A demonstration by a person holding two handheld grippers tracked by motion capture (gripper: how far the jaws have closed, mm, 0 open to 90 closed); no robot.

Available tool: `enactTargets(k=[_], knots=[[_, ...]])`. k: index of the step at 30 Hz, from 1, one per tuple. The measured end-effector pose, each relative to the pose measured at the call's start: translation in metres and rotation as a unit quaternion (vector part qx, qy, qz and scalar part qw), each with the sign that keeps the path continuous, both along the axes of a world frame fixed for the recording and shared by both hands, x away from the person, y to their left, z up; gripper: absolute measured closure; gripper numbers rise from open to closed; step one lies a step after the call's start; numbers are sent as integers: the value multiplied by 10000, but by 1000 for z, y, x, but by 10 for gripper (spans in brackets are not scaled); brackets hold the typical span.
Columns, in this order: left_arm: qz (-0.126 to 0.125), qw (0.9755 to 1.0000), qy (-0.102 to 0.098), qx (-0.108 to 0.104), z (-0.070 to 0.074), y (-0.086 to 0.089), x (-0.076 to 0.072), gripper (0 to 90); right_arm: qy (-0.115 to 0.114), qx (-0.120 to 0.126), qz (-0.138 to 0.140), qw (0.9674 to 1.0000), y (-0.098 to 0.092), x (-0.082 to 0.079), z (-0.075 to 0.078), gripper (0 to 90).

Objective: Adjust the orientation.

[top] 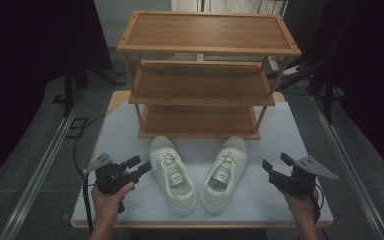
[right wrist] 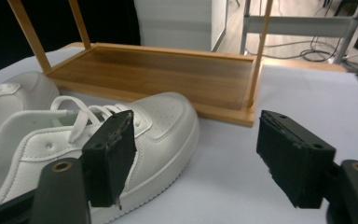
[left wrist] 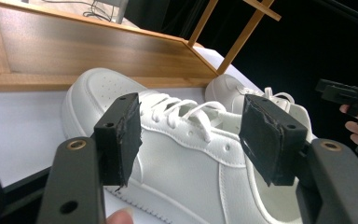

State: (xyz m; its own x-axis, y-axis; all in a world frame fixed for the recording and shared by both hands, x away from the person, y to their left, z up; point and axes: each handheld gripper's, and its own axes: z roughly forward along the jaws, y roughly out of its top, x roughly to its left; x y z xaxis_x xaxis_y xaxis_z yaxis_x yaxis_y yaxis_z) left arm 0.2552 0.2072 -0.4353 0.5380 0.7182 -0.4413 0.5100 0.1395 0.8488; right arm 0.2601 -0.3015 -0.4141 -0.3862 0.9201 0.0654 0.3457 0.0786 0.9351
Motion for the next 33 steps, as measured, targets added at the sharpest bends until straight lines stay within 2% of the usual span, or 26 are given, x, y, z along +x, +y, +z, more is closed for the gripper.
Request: enactTargets(k=[4,6,9,11,15,16,17,19,24,27,28,29,30,31,33], knots=[[-44,10000,16,-70,1,-1,2,362,-71,48,6,10000,0,-6,4,313],[-63,10000,1,-77,3,-2,2,354,-136,-4,25,9999,1,-11,8,332],[-88,9999,-32,-108,5,0,1,352,-254,48,112,9996,5,-17,15,406],[-115,9998,-27,-158,5,2,1,351,-290,57,178,9994,7,-18,17,423],[-81,9998,10,-205,5,6,-2,352,-410,-51,387,9984,25,-25,26,555],[-68,9997,28,-252,5,7,-1,352,-461,-90,528,9975,36,-28,28,632],[-68,9997,28,-252,5,7,-1,352,-461,-90,528,9975,36,-28,28,632],[-103,9997,29,-215,6,6,-1,352,-486,-177,759,9958,50,-32,28,720],[-152,9997,35,-193,8,5,-2,352,-439,-200,1031,9935,68,-39,26,785],[-166,9996,33,-245,8,4,-3,352,-448,-242,1313,9900,82,-43,27,828],[-159,9995,22,-260,9,4,-5,352,-423,-202,1509,9874,90,-46,28,855],[-159,9995,22,-260,9,4,-5,352,-423,-202,1509,9874,90,-46,28,855],[-190,9995,1,-240,10,5,-7,352,-385,-232,1681,9848,98,-48,27,872],[-190,9995,1,-240,10,5,-7,352,-385,-232,1681,9848,98,-48,27,872],[-186,9995,-29,-248,12,7,-7,352,-328,-237,1852,9819,108,-49,26,891]])
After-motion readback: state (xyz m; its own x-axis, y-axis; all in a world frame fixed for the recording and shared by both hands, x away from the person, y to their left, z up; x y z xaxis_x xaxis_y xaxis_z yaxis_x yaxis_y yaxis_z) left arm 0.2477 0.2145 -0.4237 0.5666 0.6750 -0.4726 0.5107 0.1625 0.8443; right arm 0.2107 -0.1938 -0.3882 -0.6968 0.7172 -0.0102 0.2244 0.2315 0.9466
